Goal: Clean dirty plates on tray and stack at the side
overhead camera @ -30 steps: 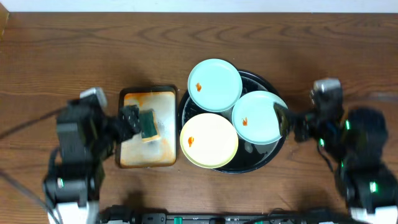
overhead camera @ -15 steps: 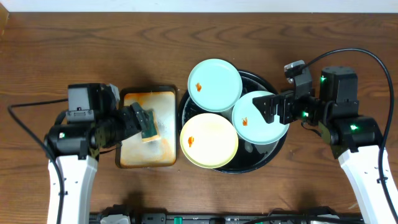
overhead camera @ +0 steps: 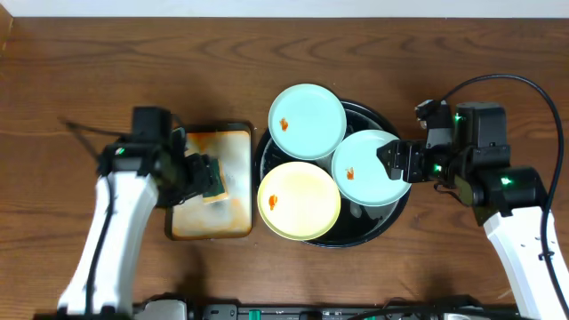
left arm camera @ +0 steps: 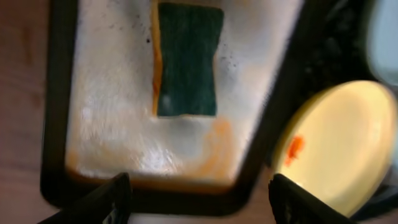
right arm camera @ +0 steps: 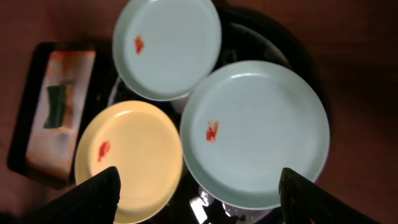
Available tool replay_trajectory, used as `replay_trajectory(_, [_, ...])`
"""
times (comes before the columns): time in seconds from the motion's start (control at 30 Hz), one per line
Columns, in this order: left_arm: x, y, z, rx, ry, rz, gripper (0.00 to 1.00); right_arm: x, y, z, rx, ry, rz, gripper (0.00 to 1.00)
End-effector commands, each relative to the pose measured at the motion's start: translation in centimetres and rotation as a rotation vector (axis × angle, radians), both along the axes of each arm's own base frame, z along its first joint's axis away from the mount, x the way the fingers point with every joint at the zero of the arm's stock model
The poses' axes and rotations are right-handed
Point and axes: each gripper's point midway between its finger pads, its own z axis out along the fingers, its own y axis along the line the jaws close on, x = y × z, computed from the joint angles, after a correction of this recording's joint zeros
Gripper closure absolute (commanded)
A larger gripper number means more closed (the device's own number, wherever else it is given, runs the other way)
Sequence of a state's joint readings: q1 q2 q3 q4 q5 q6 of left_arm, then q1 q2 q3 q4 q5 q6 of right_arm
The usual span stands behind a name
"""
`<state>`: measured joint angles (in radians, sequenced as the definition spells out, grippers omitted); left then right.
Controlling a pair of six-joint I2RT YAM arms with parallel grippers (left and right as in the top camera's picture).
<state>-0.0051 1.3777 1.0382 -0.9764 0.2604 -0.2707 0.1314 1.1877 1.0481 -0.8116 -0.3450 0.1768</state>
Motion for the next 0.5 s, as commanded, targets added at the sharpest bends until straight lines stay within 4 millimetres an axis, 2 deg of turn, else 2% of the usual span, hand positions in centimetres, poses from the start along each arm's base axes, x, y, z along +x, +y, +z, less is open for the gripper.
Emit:
replay_trajectory(0.0, [0.3,1.0,-3.3,0.129,0.083,-0.042,0.29,0.6,-0.6,-0.3,-0.018,0.020,-0.043,0.21])
replay_trajectory(0.07, [1.1,0.7,-4.8,0.146,0.103,-0.046,0.33,0.8,-0.6,-0.7,-0.019,0.029,-0.043,0.21])
replay_trajectory(0.1, [1.4,0.5,-5.5,0.150,0.108,-0.052,0.40,0.9,-0.6,-0.8,-0.019,0.032,-0.043,0.21])
replay_trajectory(0.2, [2.0,1.2,-7.6,0.246,0.143,0.003,0.52,1.1,-0.6,-1.2,-0.021,0.044,-0.044,0.21])
replay_trajectory(0.37, [3.1,0.9,-9.5,0.281,0.138,-0.016,0.63,1.2,-0.6,-1.4,-0.021,0.049,-0.044,0.21])
replay_trajectory(0.43, [3.7,0.7,-10.5,0.281,0.133,-0.019,0.75,1.2,-0.5,-1.4,-0.021,0.046,-0.044,0.21])
replay_trajectory(0.47, [3.8,0.7,-10.9,0.282,0.136,-0.019,0.78,1.2,-0.5,-1.4,-0.021,0.046,-0.044,0.21])
